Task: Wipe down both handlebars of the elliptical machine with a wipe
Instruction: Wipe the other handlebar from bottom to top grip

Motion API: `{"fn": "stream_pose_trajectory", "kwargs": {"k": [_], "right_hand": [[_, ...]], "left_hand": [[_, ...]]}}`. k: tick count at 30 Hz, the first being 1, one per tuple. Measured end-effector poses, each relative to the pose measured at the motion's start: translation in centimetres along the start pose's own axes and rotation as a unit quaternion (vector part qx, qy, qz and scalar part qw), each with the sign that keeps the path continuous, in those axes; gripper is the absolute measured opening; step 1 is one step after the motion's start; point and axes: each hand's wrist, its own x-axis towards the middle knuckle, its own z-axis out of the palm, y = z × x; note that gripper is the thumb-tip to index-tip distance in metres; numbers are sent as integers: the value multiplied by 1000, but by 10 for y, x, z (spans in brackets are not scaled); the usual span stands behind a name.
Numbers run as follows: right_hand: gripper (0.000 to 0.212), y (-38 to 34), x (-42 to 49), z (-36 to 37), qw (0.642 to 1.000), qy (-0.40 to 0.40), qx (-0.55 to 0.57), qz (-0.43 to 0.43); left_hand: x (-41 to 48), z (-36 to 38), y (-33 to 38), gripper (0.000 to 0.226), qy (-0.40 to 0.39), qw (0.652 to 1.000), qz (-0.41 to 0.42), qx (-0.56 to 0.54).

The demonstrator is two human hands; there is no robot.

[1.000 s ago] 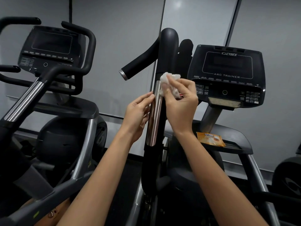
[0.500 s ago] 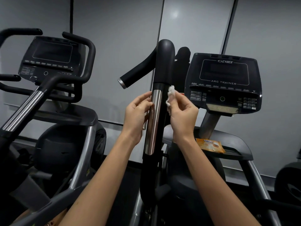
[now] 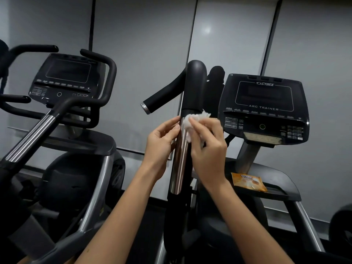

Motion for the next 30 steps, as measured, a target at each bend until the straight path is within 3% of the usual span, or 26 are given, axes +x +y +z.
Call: {"fn": "stream_pose_trajectory", "kwargs": {"k": [10, 12, 14, 18, 21, 23, 26, 30], "right_hand": [[23, -3, -31, 0, 999, -5, -31, -28], [21, -4, -20, 2, 1000, 7, 10, 19], [18, -9, -1, 4, 986, 32, 93, 133], [7, -5, 23, 10, 906, 66, 246, 337], [9, 7, 20, 10, 848, 4, 321, 421], [14, 9, 13, 6, 828, -41, 345, 439], [18, 11, -1, -4, 839, -94, 324, 427], [19, 8, -3, -10, 854, -80, 311, 410]], "left_hand": [[-1, 0, -1, 23, 5, 1000, 4, 8], [-1, 0, -1, 23, 3, 1000, 4, 5], [-1, 0, -1, 23, 0, 1000, 4, 4], [-2, 1, 0, 22, -2, 1000, 12, 4], [-2, 0, 0, 23, -2, 1000, 18, 14], [-3, 0, -1, 23, 1, 1000, 22, 19], [-3, 0, -1, 23, 2, 1000, 24, 19], [-2, -1, 1, 23, -1, 1000, 22, 13]]}}
